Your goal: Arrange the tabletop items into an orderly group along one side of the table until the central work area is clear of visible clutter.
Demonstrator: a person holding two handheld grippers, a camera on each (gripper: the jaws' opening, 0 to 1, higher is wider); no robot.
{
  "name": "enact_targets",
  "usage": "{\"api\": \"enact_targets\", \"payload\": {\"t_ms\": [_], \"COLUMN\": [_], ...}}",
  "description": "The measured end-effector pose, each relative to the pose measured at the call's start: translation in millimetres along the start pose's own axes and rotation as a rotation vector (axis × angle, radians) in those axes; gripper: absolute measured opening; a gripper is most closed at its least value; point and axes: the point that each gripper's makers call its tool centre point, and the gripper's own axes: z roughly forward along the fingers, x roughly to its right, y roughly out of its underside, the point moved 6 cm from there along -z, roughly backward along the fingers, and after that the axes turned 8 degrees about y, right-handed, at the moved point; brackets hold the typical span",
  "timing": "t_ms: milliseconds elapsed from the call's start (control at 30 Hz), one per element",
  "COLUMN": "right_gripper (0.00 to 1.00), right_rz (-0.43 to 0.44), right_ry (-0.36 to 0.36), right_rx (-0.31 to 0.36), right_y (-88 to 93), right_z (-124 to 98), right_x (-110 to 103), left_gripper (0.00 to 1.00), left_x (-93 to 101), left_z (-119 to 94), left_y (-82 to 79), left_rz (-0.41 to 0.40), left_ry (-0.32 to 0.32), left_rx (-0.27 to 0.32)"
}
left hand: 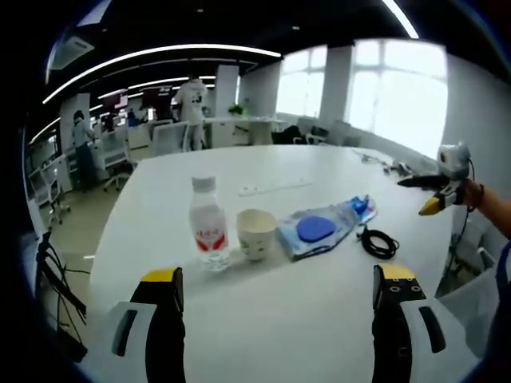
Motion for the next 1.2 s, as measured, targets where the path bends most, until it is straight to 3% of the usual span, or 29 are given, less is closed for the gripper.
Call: {"api": "enact_targets", "payload": {"t_ms": [267,567,1200], "right_gripper": [1.00,1.00,1.00], "right_rz": [0.024,0.046,0.062], "right_ry": [0.052,0.076,0.100], "right_rx": [-0.026,-0.030,-0.052], "right_y": [19.6,27.7,39.0], "right_z": [-22.3,-35.0,-36.0], "right_x": [6.5,7.8,14.9], "left_gripper": [0.97,0.97,0.96], "left_x": [1.4,4.9,4.3], "left_z": [-8.6,-15.2,-12.9], "left_y": [5.0,11.8,12.0], "left_rz": [-0.003,-0.027,-0.034], "left_ry": [-0.008,-0.025,-0.027], "left_rx": [-0.012,-0.008,-0.019]}}
